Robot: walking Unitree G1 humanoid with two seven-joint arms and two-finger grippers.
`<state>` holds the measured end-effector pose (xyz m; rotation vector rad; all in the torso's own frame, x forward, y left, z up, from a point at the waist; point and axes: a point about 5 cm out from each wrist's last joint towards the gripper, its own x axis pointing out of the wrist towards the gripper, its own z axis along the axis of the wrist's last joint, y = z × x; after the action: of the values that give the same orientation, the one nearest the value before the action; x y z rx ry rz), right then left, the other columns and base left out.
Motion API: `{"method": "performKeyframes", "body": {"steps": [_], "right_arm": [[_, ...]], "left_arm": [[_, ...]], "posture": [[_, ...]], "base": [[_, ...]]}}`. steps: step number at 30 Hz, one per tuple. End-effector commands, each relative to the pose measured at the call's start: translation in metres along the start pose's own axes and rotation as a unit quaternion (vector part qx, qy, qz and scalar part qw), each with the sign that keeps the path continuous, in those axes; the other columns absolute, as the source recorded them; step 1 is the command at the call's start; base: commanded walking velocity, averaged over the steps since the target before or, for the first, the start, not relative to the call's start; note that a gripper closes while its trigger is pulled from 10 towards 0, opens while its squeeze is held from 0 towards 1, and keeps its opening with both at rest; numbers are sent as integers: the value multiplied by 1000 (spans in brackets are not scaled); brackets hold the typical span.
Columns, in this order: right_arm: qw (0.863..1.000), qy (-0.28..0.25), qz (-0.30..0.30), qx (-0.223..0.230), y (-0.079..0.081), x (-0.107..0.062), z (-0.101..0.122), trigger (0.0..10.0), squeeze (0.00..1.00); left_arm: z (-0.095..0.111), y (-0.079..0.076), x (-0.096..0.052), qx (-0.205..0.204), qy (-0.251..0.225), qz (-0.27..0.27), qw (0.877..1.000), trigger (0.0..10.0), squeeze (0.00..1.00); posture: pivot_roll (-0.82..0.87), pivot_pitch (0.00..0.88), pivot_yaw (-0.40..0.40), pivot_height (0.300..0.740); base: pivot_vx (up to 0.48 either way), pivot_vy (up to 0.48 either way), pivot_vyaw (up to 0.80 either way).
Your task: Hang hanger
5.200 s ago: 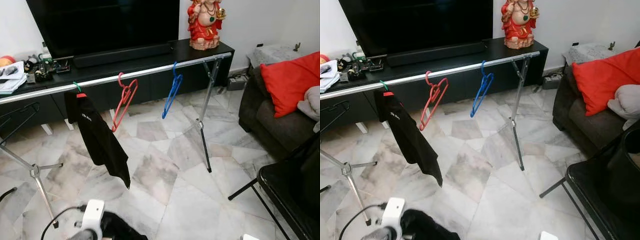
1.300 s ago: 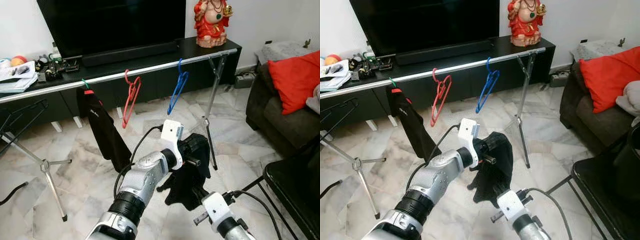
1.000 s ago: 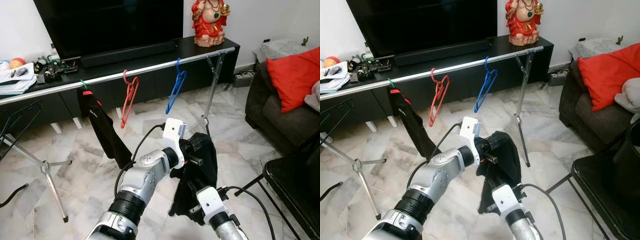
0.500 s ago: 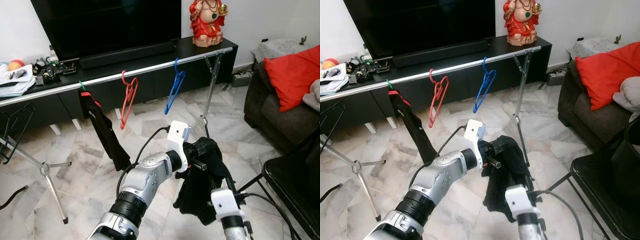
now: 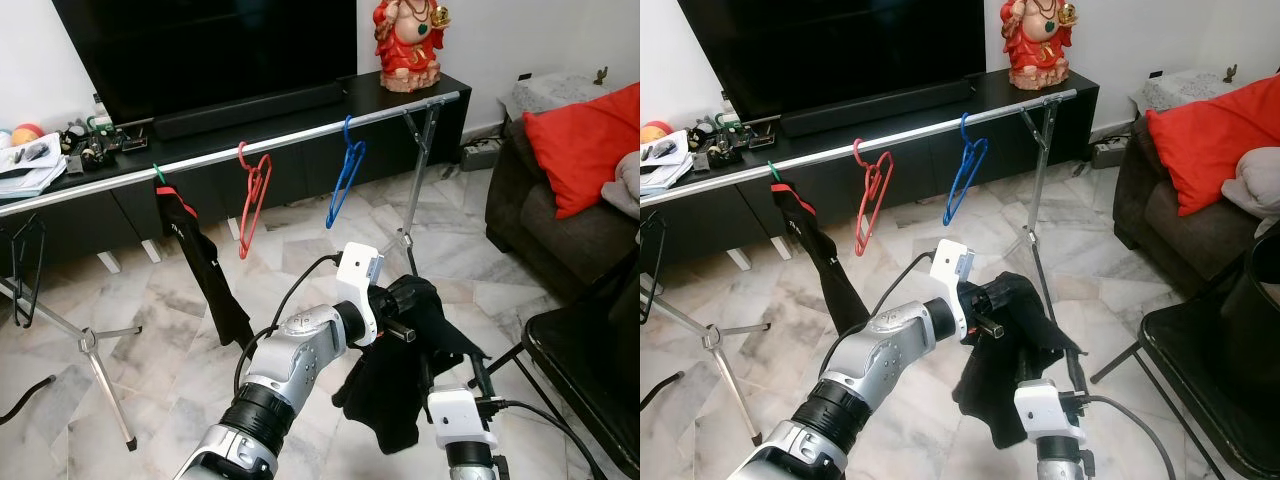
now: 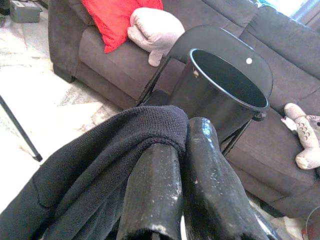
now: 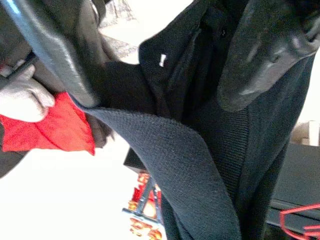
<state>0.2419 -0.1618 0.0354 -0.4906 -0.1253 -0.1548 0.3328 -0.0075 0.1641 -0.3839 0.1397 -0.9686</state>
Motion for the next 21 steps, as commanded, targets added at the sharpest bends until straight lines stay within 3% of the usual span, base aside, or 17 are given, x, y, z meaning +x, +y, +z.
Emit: {"method": "performKeyframes", "body": {"steps": [1,2,3,4,14,21], "right_arm": [[1000,8,-20,3,-2,-2,0,10000,631],[1000,8,-20,3,-2,-2,0,10000,631],[999,10,-43,4,-8,-1,0,10000,51],[998,11,-61,6,-13,0,0,10000,0],[998,4,-58,1,-16,9,2,10000,0],[1000,10,16,-14,0,8,-3,10000,0]], "left_arm": [[4,-22,13,-19,-28,-33,999,10000,0],[4,-22,13,-19,-28,-33,999,10000,0],[4,-22,13,-19,-28,-34,999,10000,0],[4,-22,13,-19,-28,-35,999,10000,0],[4,-23,14,-21,-28,-36,999,10000,0],[4,-23,14,-21,-28,-36,999,10000,0]], "posture": [[-103,60,172,740],[-103,60,172,740],[-102,60,172,740],[-102,60,172,740],[-106,60,170,740],[-105,60,170,740]], "base": [[0,0,0],[0,0,0],[0,0,0],[0,0,0],[0,0,0],[0,0,0]]}}
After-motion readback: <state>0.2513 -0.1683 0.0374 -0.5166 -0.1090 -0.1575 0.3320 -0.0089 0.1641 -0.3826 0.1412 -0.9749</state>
